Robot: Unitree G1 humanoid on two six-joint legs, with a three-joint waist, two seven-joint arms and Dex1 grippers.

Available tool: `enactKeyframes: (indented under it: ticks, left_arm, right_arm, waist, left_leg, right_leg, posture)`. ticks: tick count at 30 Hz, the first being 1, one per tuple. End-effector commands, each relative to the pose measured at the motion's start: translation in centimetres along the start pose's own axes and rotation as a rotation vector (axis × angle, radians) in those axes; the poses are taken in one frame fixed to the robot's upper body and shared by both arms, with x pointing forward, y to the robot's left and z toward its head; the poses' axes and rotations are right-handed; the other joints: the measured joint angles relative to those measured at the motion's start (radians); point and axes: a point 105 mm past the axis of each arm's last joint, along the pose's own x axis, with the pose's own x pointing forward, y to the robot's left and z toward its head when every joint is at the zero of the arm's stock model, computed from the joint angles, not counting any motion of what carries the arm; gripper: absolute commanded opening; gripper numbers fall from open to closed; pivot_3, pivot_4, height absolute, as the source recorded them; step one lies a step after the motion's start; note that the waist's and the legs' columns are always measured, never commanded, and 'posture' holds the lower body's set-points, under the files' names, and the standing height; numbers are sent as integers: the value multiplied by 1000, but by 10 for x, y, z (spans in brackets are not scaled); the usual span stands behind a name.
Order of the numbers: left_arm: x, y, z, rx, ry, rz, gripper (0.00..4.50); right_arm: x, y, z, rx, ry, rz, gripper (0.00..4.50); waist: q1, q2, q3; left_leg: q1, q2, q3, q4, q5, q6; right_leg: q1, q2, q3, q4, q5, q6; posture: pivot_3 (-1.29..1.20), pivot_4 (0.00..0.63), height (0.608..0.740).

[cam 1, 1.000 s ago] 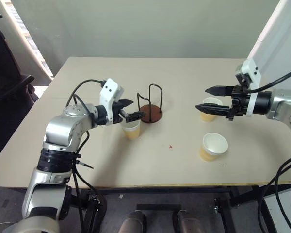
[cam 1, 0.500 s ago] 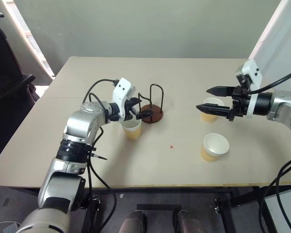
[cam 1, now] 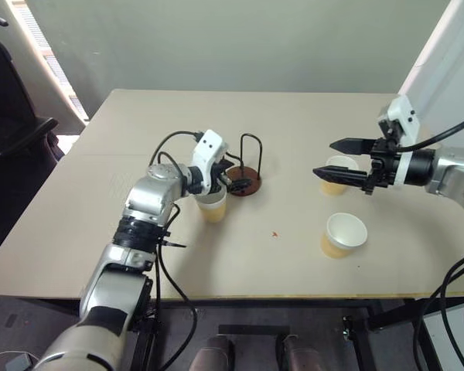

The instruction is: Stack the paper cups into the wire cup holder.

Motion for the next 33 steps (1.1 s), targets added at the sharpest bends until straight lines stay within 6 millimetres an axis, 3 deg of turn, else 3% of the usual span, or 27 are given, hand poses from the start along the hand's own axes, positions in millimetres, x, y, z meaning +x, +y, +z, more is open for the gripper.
enactKeyframes:
  ticks: [1, 8, 12, 15, 24, 25, 33]
  left_arm:
    - [4, 0, 24, 55, -60, 6, 4500]
    - [16, 1, 28, 59, -76, 31, 4500]
    - [20, -3, 29, 56, -88, 19, 4500]
    - [19, -6, 29, 69, -88, 4, 3592]
    - [9, 0, 30, 111, -84, 3, 237]
    - [8, 1, 31, 115, -87, 6, 28]
    - [3, -1, 44, 167, -124, -38, 28]
  right_arm:
    - [-6, 8, 11, -39, -23, 19, 4466]
    - [-4, 19, 7, -37, -11, 65, 4466]
    - [-7, 13, 4, -41, 6, 43, 4466]
    - [-10, 8, 3, -47, 15, 30, 4500]
    - [-12, 6, 3, -45, 12, 26, 4500]
    - [-12, 5, 3, -45, 11, 24, 4500]
    - [-15, -1, 4, -66, 7, -7, 4500]
  waist:
    - [0, 0, 0]
    - [1, 0, 0]
    - [3, 0, 0]
    - [3, 0, 0]
    - [3, 0, 0]
    - [3, 0, 0]
    - [4, 0, 0]
  left_leg:
    - [0, 0, 0, 0, 0, 0]
    - [-1, 0, 0, 3, 0, 1]
    - [-2, 0, 0, 5, -1, 1]
    - [-3, -1, 0, 6, -1, 2]
    - [-3, -1, 1, 8, -2, 3]
    - [-3, -1, 1, 8, -2, 3]
    - [-4, -1, 1, 11, -4, 6]
  right_leg:
    - [0, 0, 0, 0, 0, 0]
    - [0, 0, 0, 0, -1, 2]
    - [0, 0, 0, 0, -1, 2]
    - [0, 0, 0, 0, -1, 3]
    - [0, 0, 0, 0, -1, 3]
    - [1, 0, 0, 0, -1, 3]
    - [0, 0, 0, 0, -1, 4]
  posture:
    - [0, 150, 740]
    - [0, 150, 740]
    - [0, 150, 740]
    - [0, 150, 740]
    - [0, 150, 740]
    - [0, 150, 740]
    - [0, 150, 740]
